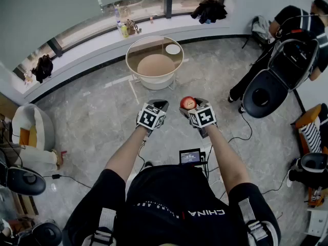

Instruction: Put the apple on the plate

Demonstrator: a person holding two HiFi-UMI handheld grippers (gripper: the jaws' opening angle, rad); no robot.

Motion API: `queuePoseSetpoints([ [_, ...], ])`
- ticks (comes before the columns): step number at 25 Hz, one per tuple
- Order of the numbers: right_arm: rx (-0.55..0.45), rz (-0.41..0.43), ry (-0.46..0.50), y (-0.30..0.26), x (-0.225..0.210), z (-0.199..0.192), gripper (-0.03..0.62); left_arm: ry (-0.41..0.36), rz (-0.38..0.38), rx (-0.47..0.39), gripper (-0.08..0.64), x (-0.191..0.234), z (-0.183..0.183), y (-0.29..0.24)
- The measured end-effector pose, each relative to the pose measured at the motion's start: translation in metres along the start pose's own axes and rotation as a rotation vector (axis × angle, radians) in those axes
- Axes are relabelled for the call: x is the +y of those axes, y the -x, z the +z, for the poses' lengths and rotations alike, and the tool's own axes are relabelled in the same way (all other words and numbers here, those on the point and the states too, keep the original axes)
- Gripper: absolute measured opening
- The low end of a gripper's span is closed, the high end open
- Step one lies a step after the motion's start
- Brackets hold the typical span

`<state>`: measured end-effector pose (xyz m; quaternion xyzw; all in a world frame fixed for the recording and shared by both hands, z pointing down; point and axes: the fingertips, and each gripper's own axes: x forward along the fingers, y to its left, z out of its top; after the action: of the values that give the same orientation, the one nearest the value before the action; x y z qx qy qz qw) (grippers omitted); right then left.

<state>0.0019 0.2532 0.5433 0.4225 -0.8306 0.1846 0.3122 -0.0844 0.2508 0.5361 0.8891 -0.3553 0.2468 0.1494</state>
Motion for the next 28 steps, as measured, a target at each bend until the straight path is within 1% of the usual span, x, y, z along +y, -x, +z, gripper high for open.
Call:
queuePoseSetpoints([
  [3, 0.004, 0.0, 0.009, -0.004, -0.001, 0.003, 0.37, -0.004, -0.01, 0.008, 0.017, 0.001, 0.002, -0.003],
  [7, 0.011, 0.006, 0.018, -0.001, -0.001, 0.005, 0.37, -0.014, -0.005, 0.025, 0.017, 0.001, 0.004, -0.003],
  [11, 0.012, 0.004, 0.014, -0.004, 0.002, 0.005, 0.37, 0.006, -0.031, -0.007, 0.017, -0.001, 0.005, -0.001],
  [14, 0.0, -0.013, -0.01, -0.008, 0.0, 0.006, 0.37, 0.004, -0.027, -0.014, 0.017, 0.001, 0.004, -0.001],
  [16, -0.005, -0.024, -0.007, -0.008, -0.002, 0.007, 0.37, 0.001, -0.019, -0.015, 0.017, 0.001, 0.005, -0.003],
  [18, -0.009, -0.02, 0.004, -0.008, -0.002, 0.008, 0.37, 0.024, -0.018, -0.036, 0.017, 0.002, 0.008, -0.004],
  [20, -0.016, -0.009, -0.007, -0.007, 0.0, 0.01, 0.37, 0.051, -0.017, -0.052, 0.017, 0.005, 0.012, -0.002],
  [24, -0.028, 0.001, -0.051, -0.007, -0.001, 0.01, 0.37, 0.045, -0.014, -0.04, 0.017, 0.007, 0.01, -0.002],
  [28, -0.036, 0.002, -0.056, -0.003, -0.006, -0.001, 0.37, 0.05, -0.015, -0.045, 0.017, 0.0, 0.004, -0.007],
])
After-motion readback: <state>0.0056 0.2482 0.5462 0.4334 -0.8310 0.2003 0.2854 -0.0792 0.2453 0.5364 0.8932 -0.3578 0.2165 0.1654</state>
